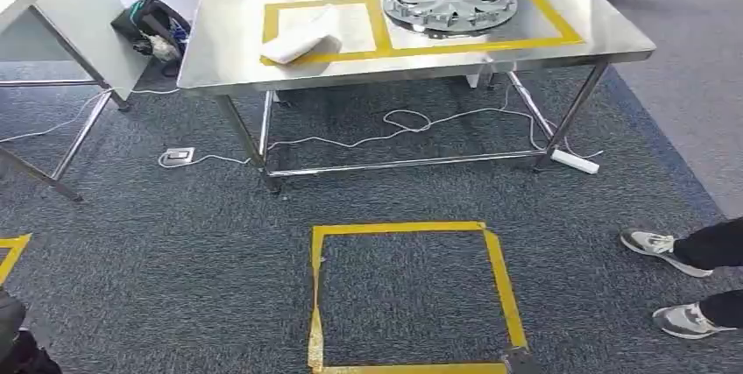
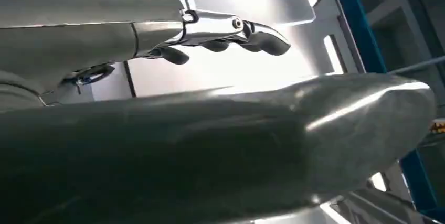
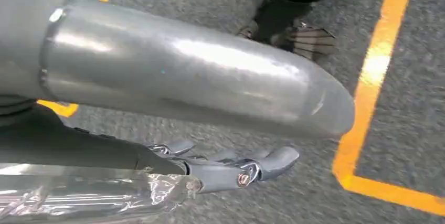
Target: Take the parts from the cabinet and place them on the table.
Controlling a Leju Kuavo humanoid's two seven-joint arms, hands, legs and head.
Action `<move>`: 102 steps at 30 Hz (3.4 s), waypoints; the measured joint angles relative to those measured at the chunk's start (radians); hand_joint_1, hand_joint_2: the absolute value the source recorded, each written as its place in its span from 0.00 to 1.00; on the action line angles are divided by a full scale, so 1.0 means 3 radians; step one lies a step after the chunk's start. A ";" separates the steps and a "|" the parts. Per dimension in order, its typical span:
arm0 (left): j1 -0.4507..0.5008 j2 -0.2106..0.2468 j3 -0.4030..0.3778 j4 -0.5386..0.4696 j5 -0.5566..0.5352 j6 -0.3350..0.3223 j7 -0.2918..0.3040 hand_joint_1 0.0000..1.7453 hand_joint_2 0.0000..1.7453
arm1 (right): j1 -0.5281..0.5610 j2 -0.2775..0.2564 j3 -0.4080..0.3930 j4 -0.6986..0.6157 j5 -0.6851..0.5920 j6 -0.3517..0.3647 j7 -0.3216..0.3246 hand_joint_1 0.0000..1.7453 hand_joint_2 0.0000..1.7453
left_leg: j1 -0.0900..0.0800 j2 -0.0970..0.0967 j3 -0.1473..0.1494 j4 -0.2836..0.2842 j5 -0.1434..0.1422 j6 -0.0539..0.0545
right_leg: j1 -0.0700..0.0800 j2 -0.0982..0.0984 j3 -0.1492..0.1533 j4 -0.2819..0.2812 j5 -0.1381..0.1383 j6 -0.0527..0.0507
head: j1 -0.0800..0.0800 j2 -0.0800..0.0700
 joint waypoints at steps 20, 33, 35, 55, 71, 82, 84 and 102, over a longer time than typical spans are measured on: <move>0.0019 -0.0048 0.0013 -0.0023 0.0013 -0.0041 0.0000 0.00 0.00 | 0.0009 -0.0005 -0.0001 -0.0003 0.0000 -0.0004 0.0015 0.00 0.00 | -0.0018 0.0117 0.0520 -0.1092 0.0521 0.0156 | 0.0012 -0.0242 0.0088 0.0001 -0.0094 0.0153 | 0.0030 0.0000; 0.0024 -0.0052 0.0031 -0.0050 -0.0017 -0.0050 0.0000 0.00 0.00 | 0.0006 0.0001 -0.0006 -0.0003 -0.0074 0.0005 -0.0013 0.00 0.00 | 0.0000 -0.0008 0.0212 -0.0348 0.0239 0.0016 | 0.0006 0.0079 -0.0001 -0.0023 0.0039 0.0004 | 0.0005 0.0000; 0.0023 -0.0052 0.0031 -0.0051 -0.0017 -0.0045 0.0000 0.00 0.00 | 0.0002 0.0010 -0.0008 -0.0004 -0.0090 0.0010 -0.0018 0.00 0.00 | 0.0000 -0.0104 0.0499 -0.0919 0.0504 0.0053 | 0.0003 0.0138 0.0000 -0.0023 0.0049 0.0020 | 0.0004 0.0001; -0.0238 -0.0128 -0.0682 0.1799 -0.0492 0.0003 0.0123 0.00 1.00 | 0.0036 0.0072 -0.0014 -0.0003 0.0009 0.0008 0.0194 0.00 0.00 | -0.0033 0.0182 0.0534 -0.1106 0.0531 0.0077 | 0.0019 -0.0136 -0.0005 -0.0004 -0.0019 0.0065 | 0.0043 0.0000; -0.1078 0.0105 -0.1251 0.5852 -0.0540 0.0713 0.1033 0.00 1.00 | 0.0044 0.0150 -0.0003 -0.0001 0.0056 0.0024 0.0280 0.00 0.00 | -0.0051 0.0085 0.0154 -0.0383 0.0222 0.0335 | -0.0050 -0.0056 -0.0355 0.0686 -0.0296 0.0099 | 0.0018 0.0000; -0.1159 0.0084 -0.0756 0.6198 0.0088 0.0748 0.2522 0.00 1.00 | -0.0005 0.0111 -0.0003 0.0003 0.0093 0.0000 0.0193 0.00 0.00 | 0.0200 0.0140 0.0266 -0.0867 0.0532 0.0129 | -0.0165 -0.0060 -0.0500 0.0950 -0.0381 0.0395 | -0.0020 0.0000; -0.1160 0.0076 -0.0677 0.6209 0.0135 0.0791 0.2605 0.00 1.00 | -0.0041 0.0099 0.0006 0.0003 0.0121 0.0035 0.0182 0.00 0.00 | 0.0311 0.0161 0.0209 -0.0701 0.0454 -0.0017 | -0.0177 -0.0117 -0.0305 0.0664 -0.0290 0.0546 | -0.0012 0.0000; -0.1183 0.0174 -0.0354 0.6279 0.0228 0.0854 0.2440 0.00 1.00 | -0.0081 0.0215 0.0032 0.0010 0.0066 0.0039 0.0263 0.00 0.00 | -0.0135 -0.0329 0.0011 -0.0729 0.0584 0.0443 | 0.0067 0.0369 -0.0190 0.0456 -0.0283 0.0127 | -0.0192 0.0000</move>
